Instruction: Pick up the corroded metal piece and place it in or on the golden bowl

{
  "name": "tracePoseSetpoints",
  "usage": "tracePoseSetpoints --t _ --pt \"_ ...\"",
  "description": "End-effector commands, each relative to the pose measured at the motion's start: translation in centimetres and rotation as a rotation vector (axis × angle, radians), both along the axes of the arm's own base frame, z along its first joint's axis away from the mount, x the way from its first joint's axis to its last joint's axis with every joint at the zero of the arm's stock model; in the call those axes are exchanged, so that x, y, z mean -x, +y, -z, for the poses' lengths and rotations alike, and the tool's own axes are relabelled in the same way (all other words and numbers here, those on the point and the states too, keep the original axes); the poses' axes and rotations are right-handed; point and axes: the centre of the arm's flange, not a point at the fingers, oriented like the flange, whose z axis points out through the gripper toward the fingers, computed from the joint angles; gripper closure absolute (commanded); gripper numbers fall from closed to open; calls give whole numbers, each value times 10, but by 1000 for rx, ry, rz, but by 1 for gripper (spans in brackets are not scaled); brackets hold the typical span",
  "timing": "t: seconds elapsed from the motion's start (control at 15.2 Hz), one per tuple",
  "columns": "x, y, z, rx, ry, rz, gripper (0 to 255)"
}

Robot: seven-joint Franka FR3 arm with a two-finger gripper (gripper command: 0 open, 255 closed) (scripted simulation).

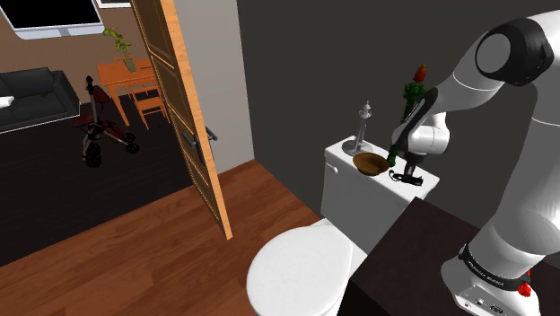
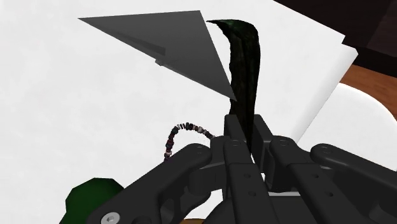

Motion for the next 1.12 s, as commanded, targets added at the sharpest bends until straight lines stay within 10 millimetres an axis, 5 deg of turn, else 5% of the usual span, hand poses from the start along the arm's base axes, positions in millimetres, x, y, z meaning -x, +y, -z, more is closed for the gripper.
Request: tracePoseSetpoints --t 0.0,1.06 --pt "0 -1 -10 0 0 0 255" --pt "0 -1 -95 0 0 0 255"
